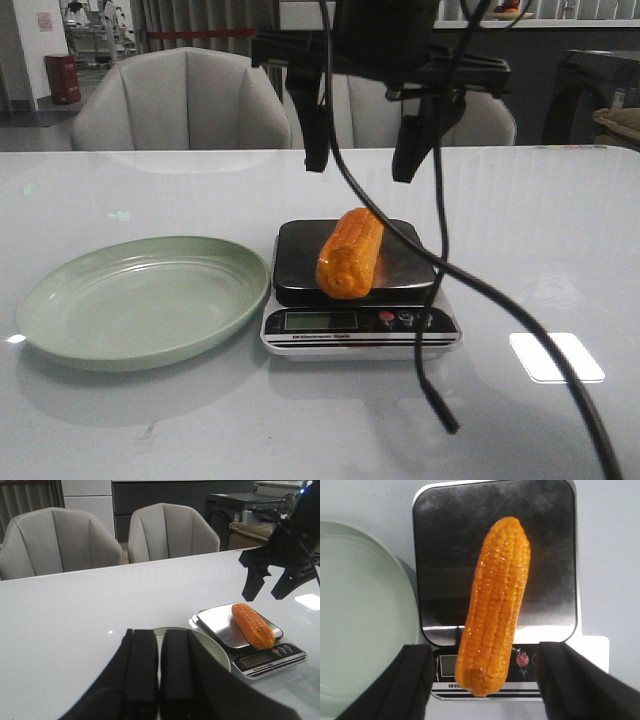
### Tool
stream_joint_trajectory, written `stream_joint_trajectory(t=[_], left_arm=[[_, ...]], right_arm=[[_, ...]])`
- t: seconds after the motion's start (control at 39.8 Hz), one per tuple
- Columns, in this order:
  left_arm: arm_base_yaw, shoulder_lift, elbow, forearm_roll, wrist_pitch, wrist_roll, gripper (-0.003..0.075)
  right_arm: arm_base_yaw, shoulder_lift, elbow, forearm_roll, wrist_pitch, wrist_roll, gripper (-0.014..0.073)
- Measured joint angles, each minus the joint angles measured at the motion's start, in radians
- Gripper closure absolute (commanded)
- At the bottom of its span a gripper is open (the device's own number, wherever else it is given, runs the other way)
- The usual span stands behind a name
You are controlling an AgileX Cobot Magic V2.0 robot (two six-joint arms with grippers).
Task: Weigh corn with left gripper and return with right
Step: 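Lower the right gripper over the corn cob on the scale and grasp it, then carry the corn cob with the right gripper onto the green plate and release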
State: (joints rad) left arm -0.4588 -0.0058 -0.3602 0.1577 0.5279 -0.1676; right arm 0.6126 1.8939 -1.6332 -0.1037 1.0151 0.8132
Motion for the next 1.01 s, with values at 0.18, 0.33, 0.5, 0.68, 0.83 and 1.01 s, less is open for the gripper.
stream_joint_trajectory(t=[0.18, 0.33, 0.5, 0.68, 0.83, 1.01], left_arm=[[0.0, 0.0, 0.0, 0.0, 0.0, 0.0, 0.0598], [0.0, 0.0, 0.0, 0.0, 0.0, 0.0, 0.0598], [0.0, 0.0, 0.0, 0.0, 0.0, 0.0, 0.0598], [0.0, 0.0, 0.0, 0.0, 0.0, 0.0, 0.0598], [0.0, 0.0, 0.0, 0.0, 0.0, 0.0, 0.0598], [0.0, 0.0, 0.0, 0.0, 0.0, 0.0, 0.0598]], right_arm=[[0.008, 0.065, -0.008, 0.0, 0.01, 0.043, 0.0065], [0.008, 0.119, -0.008, 0.0, 0.013, 0.054, 0.0066], [0.008, 0.17, -0.012, 0.007, 0.011, 0.056, 0.022], [0.008, 0.175, -0.025, 0.009, 0.005, 0.059, 0.0332], [0.025, 0.175, -0.098, 0.009, 0.005, 0.051, 0.0332], [0.083, 0.177, -0.188, 0.009, -0.016, 0.035, 0.0332]])
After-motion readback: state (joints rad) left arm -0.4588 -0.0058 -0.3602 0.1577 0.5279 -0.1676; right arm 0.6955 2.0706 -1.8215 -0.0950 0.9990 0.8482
